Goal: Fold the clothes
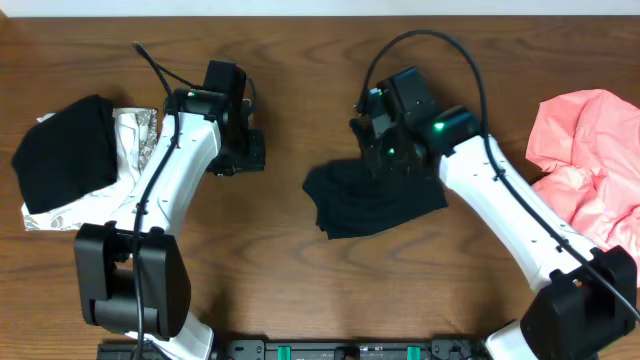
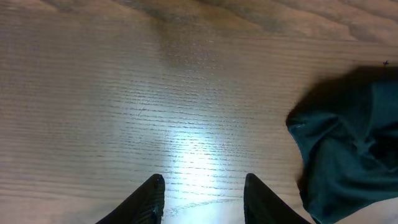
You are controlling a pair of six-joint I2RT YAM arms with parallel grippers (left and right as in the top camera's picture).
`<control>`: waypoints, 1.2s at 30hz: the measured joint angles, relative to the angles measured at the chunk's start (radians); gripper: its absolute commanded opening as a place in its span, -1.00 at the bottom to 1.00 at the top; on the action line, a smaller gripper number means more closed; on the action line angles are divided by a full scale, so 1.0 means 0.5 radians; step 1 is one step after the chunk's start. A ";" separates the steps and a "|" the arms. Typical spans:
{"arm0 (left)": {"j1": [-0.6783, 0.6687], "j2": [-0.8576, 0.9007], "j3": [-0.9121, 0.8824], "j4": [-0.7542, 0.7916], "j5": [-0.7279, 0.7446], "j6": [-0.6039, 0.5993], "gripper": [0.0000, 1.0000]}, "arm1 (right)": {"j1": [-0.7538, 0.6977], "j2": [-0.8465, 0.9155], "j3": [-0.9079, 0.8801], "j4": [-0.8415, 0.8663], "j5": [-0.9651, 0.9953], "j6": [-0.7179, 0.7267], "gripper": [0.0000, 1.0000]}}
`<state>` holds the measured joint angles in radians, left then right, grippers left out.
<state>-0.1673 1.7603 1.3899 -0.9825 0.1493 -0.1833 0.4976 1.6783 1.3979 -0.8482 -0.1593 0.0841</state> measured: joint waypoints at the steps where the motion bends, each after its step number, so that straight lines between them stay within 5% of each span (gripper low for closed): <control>1: 0.000 0.000 0.000 0.000 0.000 0.000 -0.16 | 0.023 0.000 0.000 0.001 0.000 -0.005 -0.98; 36: 0.000 0.000 0.000 0.000 0.000 0.000 -0.15 | 0.448 0.300 -0.012 0.103 -0.028 -0.031 -0.93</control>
<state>-0.1673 1.7603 1.3899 -0.9825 0.1493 -0.1833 0.7216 1.8282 1.3918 -0.7967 -0.1734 0.0689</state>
